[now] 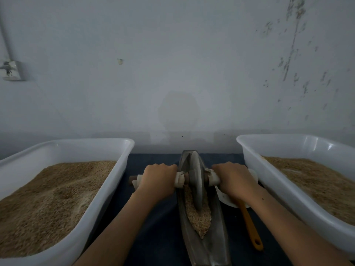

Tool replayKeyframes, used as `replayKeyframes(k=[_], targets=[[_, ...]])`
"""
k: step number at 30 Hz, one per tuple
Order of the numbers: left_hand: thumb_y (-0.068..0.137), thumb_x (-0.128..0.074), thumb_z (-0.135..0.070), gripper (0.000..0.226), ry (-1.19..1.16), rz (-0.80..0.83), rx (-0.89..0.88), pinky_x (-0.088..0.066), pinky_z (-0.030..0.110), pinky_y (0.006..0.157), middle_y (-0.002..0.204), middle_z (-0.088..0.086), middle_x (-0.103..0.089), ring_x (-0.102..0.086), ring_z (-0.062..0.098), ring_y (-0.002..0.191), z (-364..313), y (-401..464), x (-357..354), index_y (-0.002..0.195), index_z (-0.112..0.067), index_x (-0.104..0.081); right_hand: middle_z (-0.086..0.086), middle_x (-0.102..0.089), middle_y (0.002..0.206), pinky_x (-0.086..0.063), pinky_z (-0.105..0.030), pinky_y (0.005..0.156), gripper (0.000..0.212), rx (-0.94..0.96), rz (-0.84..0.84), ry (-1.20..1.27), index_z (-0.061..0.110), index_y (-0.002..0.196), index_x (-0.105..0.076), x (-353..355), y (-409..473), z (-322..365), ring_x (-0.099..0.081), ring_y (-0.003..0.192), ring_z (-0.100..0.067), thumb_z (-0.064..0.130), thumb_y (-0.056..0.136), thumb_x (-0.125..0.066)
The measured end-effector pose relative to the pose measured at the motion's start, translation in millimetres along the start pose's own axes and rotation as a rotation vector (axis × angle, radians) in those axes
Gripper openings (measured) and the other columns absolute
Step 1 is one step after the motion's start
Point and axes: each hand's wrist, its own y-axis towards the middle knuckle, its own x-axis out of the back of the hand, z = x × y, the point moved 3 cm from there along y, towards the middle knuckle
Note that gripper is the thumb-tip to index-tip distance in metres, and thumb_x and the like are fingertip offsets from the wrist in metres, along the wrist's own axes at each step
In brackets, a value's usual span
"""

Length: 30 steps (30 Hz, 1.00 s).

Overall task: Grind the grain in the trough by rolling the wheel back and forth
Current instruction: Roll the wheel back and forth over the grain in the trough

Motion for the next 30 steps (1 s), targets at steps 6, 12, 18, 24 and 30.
replayKeyframes(k=[6,12,18,24,30], targets=[[0.089,-0.056,-0.036,0.017,-0.042,0.034,-0.012,-0.036,0.027,0.068,0.092,-0.004,-0.063,-0.057,0.013,0.078,1.7,0.3,-1.1,0.100,-0.024,-0.051,-0.001,-0.065,0.104,-0.038,-0.029,0.072,0.016,0.002,0.062,-0.021,0.025,0.099,-0.058,3.5,-1.0,1.3,-0.061,0.096,-0.020,0.015,0.086,-0.058],[0.084,-0.062,-0.032,0.020,-0.110,0.239,-0.063,-0.038,0.025,0.071,0.095,-0.005,-0.063,-0.052,0.009,0.078,4.3,0.9,-3.0,0.101,-0.024,-0.055,0.001,-0.059,0.097,-0.038,-0.027,0.069,0.032,0.010,0.281,-0.001,0.021,0.116,-0.058,6.3,-2.4,-0.2,-0.053,0.080,-0.015,0.017,0.084,-0.063],[0.089,-0.056,-0.034,0.016,-0.083,0.123,-0.016,-0.040,0.027,0.072,0.094,-0.004,-0.063,-0.058,0.014,0.083,0.7,-0.9,1.1,0.101,-0.023,-0.053,-0.001,-0.064,0.108,-0.038,-0.028,0.071,0.027,-0.008,0.129,-0.020,0.024,0.113,-0.059,2.9,-1.5,0.5,-0.061,0.094,-0.020,0.016,0.087,-0.059],[0.091,-0.054,-0.035,0.017,-0.049,-0.026,0.051,-0.036,0.027,0.069,0.092,-0.004,-0.061,-0.052,0.013,0.075,-1.9,-3.0,0.7,0.094,-0.024,-0.041,0.000,-0.064,0.106,-0.036,-0.030,0.073,0.014,-0.012,-0.054,-0.018,0.024,0.101,-0.054,1.1,-2.0,3.4,-0.061,0.099,-0.022,0.015,0.091,-0.053],[0.087,-0.058,-0.033,0.013,-0.071,0.137,-0.016,-0.036,0.027,0.068,0.090,-0.005,-0.061,-0.050,0.011,0.074,1.9,1.0,0.4,0.092,-0.025,-0.049,-0.002,-0.065,0.109,-0.045,-0.030,0.078,0.027,0.003,0.147,-0.009,0.023,0.112,-0.060,4.4,-2.2,1.1,-0.062,0.098,-0.020,0.013,0.086,-0.060]])
